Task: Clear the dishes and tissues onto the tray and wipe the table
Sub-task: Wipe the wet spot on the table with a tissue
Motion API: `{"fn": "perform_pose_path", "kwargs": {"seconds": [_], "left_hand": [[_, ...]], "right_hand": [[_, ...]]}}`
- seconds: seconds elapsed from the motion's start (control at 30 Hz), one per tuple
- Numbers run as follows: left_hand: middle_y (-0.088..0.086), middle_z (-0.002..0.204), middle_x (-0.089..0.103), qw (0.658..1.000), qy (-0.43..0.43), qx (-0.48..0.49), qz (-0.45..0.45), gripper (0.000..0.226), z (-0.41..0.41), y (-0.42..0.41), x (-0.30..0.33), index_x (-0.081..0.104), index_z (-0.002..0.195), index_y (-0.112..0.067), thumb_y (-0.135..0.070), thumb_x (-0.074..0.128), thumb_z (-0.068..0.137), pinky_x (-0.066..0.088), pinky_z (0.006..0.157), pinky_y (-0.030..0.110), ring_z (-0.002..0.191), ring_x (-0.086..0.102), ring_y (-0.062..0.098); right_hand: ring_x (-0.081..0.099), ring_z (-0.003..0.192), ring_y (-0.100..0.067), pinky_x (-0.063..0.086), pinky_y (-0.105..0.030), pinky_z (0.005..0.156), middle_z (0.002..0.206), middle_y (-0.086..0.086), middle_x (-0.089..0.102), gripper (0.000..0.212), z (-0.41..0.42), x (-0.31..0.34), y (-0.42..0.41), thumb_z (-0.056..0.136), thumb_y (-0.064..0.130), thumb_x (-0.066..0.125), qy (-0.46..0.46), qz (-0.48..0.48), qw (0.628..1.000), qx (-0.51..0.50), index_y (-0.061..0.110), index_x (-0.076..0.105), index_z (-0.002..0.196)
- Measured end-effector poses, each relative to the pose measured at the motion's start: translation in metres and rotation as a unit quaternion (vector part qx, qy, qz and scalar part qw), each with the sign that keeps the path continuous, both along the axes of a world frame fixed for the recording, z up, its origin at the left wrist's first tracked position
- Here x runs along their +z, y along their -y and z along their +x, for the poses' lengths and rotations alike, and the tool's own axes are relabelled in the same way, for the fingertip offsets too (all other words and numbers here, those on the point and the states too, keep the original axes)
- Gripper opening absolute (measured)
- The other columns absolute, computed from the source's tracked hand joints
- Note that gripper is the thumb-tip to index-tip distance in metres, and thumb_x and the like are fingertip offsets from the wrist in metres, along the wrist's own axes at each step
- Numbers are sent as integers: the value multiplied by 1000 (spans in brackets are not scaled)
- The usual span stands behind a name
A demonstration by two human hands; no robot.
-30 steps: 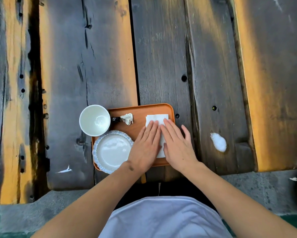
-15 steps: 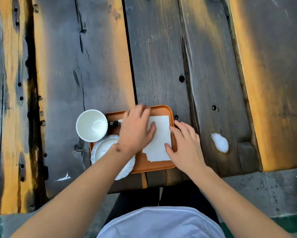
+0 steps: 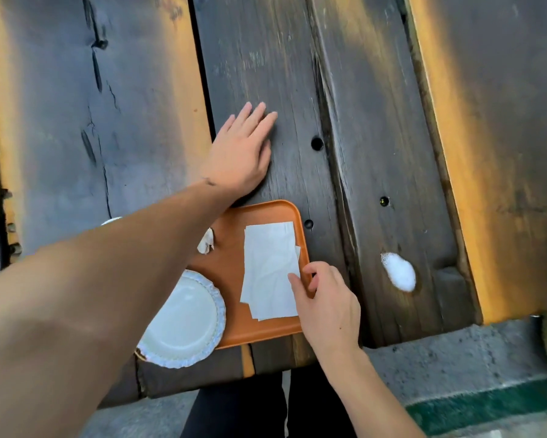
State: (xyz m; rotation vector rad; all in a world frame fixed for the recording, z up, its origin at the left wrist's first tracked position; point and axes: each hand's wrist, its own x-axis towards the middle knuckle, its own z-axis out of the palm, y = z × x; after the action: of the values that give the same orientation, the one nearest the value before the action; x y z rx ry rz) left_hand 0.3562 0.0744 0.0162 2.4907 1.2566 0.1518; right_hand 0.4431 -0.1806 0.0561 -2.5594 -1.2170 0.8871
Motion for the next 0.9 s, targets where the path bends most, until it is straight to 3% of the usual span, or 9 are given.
{"fn": "perform_pose_path", "kwargs": {"seconds": [0.1, 0.17, 0.33, 0.5, 0.63, 0.77, 0.83, 0.9], "left_hand": [[10, 163, 34, 997, -31, -62, 13, 55, 23, -5, -6, 38, 155, -17, -32, 31, 103, 18, 124, 45, 152, 26, 32], [10, 163, 34, 998, -38, -51, 20, 55, 35, -3, -12, 38, 154, -18, -35, 29, 103, 18, 124, 47, 152, 26, 33], [13, 165, 26, 996, -66, -34, 56, 57, 44, 5, -25, 37, 154, -17, -38, 26, 103, 13, 125, 52, 154, 19, 34], [13, 165, 26, 996, -63, -37, 61, 58, 44, 6, -22, 38, 154, -17, -39, 27, 102, 13, 125, 52, 155, 19, 33], [13, 164, 31, 996, -53, -27, 68, 57, 45, 6, -20, 42, 152, -17, -39, 30, 101, 16, 124, 52, 153, 23, 33], [13, 163, 33, 995, -56, -19, 74, 56, 46, 6, -20, 44, 151, -17, -37, 33, 100, 18, 123, 52, 153, 25, 33], [13, 162, 34, 995, -54, -17, 80, 56, 47, 7, -20, 45, 150, -17, -37, 34, 99, 18, 123, 52, 152, 26, 33], [14, 161, 35, 995, -49, -15, 83, 56, 49, 8, -21, 46, 150, -17, -37, 36, 98, 19, 123, 52, 152, 27, 33]], "right_hand": [[54, 65, -5, 47, -16, 59, 83, 17, 52, 31, -3, -2, -7, 91, 57, 54, 9, 5, 1000, -3, 29, 60, 105], [55, 66, -5, 45, -17, 58, 84, 15, 56, 30, -5, -2, -11, 92, 54, 55, 14, 10, 1000, -4, 28, 62, 106], [64, 68, -11, 57, -31, 62, 88, 10, 66, 20, -9, -3, -16, 93, 44, 59, 32, 16, 999, -3, 27, 65, 102], [55, 62, -7, 49, -19, 59, 78, 14, 58, 13, -6, 0, -17, 93, 39, 61, -12, -3, 999, -35, 29, 61, 83], [58, 69, -8, 48, -17, 62, 76, 11, 58, 14, 3, 8, -18, 87, 31, 67, -114, 19, 989, -94, 27, 60, 75], [63, 70, -4, 47, -18, 59, 74, 0, 68, 11, 28, 24, -15, 88, 15, 65, -304, 32, 933, -189, 15, 58, 79], [67, 75, -8, 51, -26, 65, 76, 0, 72, 7, 46, 30, -12, 89, 9, 63, -360, 41, 896, -255, 14, 59, 90], [72, 83, -11, 55, -32, 71, 85, 5, 76, 18, 67, 35, -5, 90, 4, 61, -384, 69, 864, -318, 19, 61, 101]]}}
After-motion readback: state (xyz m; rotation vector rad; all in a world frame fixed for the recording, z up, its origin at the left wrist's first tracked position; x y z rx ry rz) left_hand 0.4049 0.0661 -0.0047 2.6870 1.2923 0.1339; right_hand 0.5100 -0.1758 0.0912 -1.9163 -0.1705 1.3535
